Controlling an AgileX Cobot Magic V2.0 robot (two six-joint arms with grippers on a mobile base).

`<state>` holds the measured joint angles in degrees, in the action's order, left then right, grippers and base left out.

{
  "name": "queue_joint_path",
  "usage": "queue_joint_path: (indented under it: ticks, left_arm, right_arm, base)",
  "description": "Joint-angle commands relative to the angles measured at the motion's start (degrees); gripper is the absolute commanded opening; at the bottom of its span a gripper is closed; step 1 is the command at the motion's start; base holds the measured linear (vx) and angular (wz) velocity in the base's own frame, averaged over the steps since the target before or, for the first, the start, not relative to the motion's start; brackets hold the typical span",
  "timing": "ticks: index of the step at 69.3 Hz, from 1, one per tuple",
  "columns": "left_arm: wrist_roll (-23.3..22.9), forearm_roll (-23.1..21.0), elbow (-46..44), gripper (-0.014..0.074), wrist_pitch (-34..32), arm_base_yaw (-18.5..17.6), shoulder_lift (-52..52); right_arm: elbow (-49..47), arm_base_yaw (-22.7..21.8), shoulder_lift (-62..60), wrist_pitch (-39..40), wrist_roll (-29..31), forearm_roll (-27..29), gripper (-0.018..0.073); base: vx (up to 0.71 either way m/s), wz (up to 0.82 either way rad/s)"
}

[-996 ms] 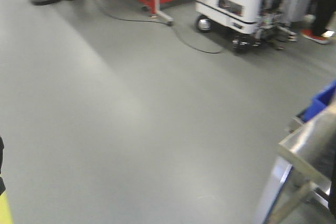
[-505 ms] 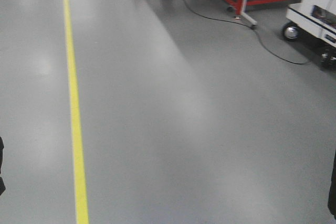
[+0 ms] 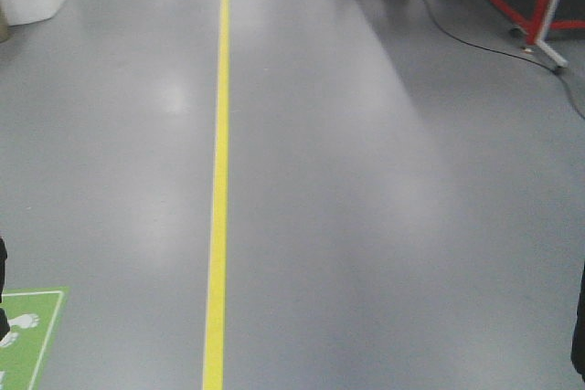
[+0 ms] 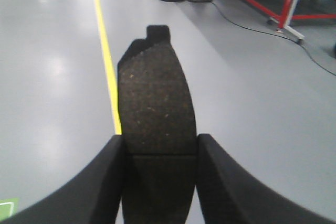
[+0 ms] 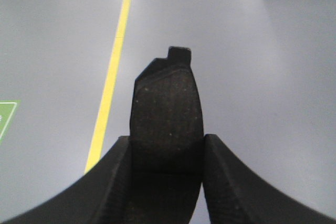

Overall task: Move and align brake pads A on conveyor
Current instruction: 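Drive the base across the hall holding both brake pads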

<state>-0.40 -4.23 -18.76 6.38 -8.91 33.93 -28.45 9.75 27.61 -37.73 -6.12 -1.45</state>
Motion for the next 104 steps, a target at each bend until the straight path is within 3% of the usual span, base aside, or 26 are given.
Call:
queue_joint_path:
  ticks: [1,48,104]
  left_arm:
    - [-0.5,-0.4,-1.7,-0.0006,-5.3,-0.2,-0.1]
    - [-0.5,-0.4,-1.7,-0.0006,-5.3,-0.2,-0.1]
    - [-0.5,-0.4,-1.7,-0.0006,-5.3,-0.2,-0.1]
  right_arm:
    - [-1.8,-0.4,0.1,5.2,0.3,-0.4,-0.0007]
    - [-1.8,-0.4,0.1,5.2,0.3,-0.4,-0.0007]
    - [-1.8,-0.4,0.1,5.2,0.3,-0.4,-0.0007]
  base:
    - [0.17,0.47]
    - [0.28,0.17]
    - [0.54,-0.08]
